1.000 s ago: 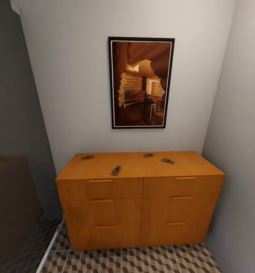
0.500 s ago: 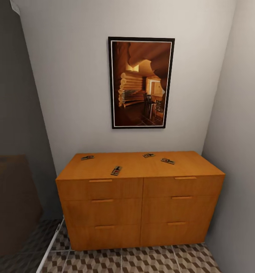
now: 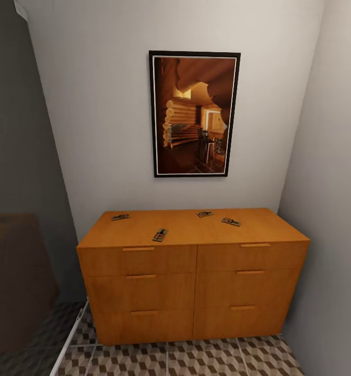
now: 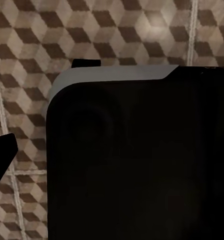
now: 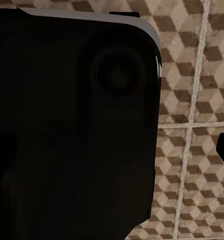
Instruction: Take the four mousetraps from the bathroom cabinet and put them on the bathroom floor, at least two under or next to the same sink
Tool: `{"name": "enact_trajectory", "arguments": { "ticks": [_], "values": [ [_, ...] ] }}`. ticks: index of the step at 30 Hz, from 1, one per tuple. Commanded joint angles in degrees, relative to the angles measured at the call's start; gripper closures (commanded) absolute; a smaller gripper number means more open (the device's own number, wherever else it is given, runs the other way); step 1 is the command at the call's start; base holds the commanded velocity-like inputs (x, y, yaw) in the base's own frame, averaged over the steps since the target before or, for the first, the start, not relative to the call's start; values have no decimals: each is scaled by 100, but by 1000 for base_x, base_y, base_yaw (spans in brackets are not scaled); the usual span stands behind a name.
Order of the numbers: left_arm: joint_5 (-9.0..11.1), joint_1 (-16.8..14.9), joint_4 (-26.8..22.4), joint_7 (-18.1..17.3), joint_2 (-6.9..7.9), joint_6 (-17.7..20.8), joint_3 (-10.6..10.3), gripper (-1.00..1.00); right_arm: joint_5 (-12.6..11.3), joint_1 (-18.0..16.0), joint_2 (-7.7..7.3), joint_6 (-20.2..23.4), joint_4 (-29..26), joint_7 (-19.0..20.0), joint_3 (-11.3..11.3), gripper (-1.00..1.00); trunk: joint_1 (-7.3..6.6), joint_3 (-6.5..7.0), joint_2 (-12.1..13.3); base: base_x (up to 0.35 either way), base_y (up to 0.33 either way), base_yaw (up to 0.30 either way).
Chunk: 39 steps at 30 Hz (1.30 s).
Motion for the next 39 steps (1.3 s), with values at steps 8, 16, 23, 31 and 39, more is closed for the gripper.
{"name": "enact_trajectory", "arguments": {
  "ticks": [8,16,23,31,39],
  "values": [
    [15,-1,-120,-1,-1,-4,-3,-100,2,-1,-1,-6,-1,-1,6,-100,0,-4,-2,23,0,0],
    [15,-1,-176,-1,2,-2,-4,-100,7,-1,-1,-9,-2,-1,6,-100,0,-4,-2,92,0,0],
    [13,-1,-202,-1,0,-11,-4,-100,10,-1,-1,-14,-1,-1,6,-100,0,-4,-2,95,0,0],
    [15,-1,-234,-1,3,-15,-4,-100,-6,-1,-1,-16,-1,-1,-15,-100,0,-4,-2,19,0,0],
    [5,-1,-985,7,6,69,-5,-100,48,-1,-14,47,-26,20,-1,-100,0,-4,-2,3,0,0]
  ]
}}
